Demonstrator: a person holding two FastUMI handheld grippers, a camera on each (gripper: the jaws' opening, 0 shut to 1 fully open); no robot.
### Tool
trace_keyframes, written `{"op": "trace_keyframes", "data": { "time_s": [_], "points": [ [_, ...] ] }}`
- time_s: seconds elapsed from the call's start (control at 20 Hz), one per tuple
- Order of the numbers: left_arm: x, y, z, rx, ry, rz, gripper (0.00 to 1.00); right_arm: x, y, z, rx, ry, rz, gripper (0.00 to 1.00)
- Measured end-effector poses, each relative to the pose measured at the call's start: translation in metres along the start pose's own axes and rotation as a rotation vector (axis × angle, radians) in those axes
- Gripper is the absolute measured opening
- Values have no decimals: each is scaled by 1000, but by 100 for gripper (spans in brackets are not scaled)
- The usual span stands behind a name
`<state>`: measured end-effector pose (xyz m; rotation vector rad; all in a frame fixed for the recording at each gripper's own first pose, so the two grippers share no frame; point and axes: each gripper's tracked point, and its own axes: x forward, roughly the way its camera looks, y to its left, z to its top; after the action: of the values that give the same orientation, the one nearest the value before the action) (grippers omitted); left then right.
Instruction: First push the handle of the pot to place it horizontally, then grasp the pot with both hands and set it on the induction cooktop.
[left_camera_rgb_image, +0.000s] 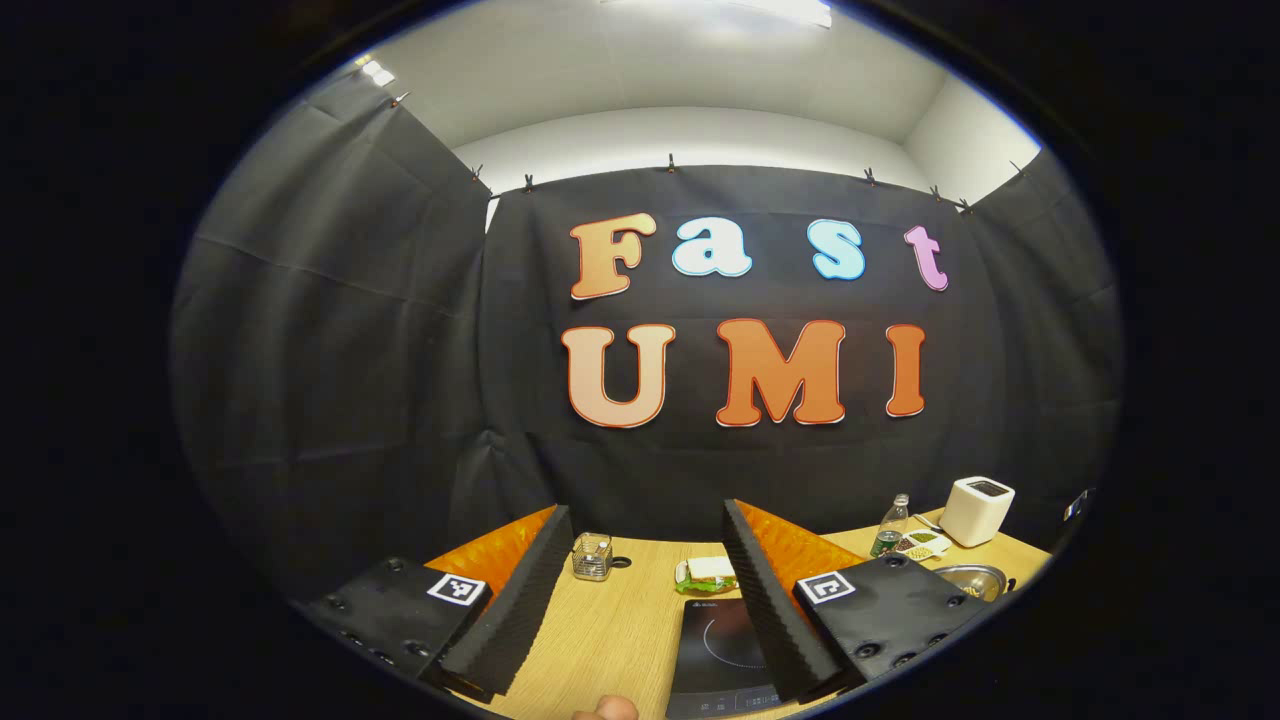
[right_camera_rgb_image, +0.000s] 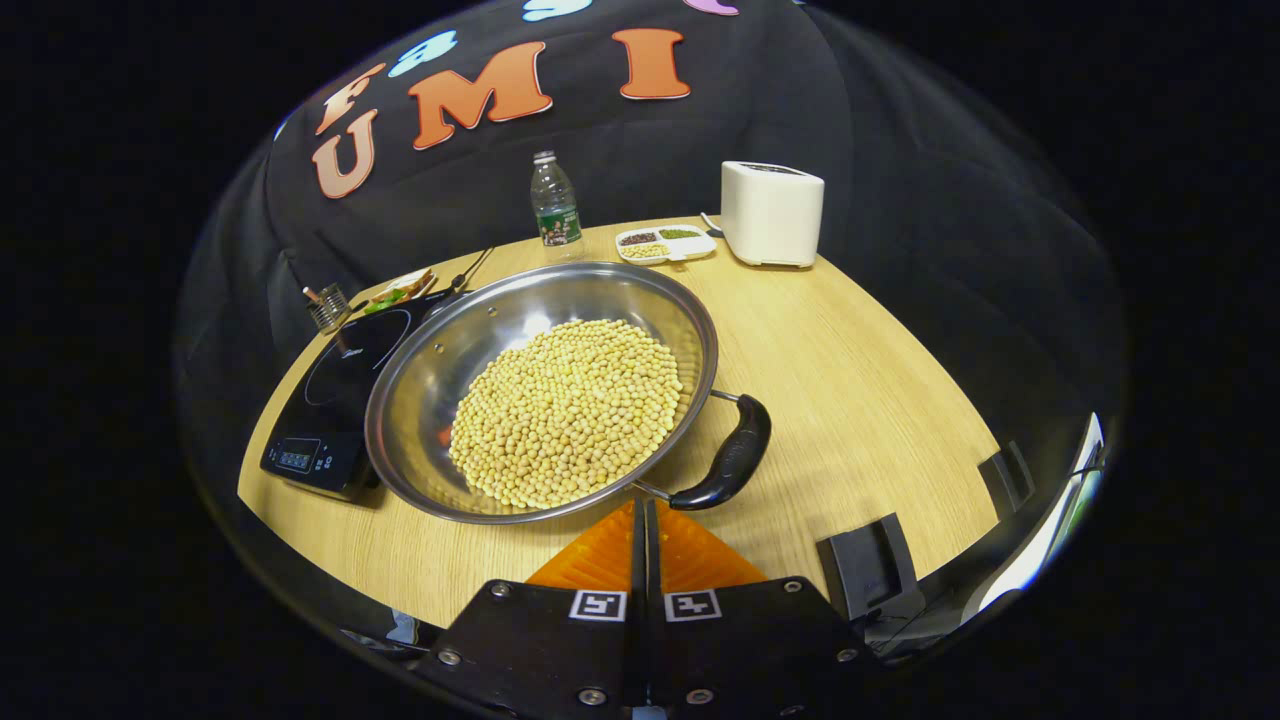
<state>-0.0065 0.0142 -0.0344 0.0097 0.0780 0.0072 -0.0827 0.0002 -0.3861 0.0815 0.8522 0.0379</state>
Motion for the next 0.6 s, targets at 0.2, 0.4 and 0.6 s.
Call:
{"op": "trace_keyframes", "data": {
  "time_s": [0.2,0.4,0.6],
  "points": [
    [5,-4,-2,2,8,-3,98,6,-15,6,26,-1,-31,0],
    [10,-9,-5,6,16,-5,99,12,-24,12,58,0,-44,0],
    [13,-15,-6,15,18,-10,99,21,-33,23,87,-2,-64,0]
  ]
}}
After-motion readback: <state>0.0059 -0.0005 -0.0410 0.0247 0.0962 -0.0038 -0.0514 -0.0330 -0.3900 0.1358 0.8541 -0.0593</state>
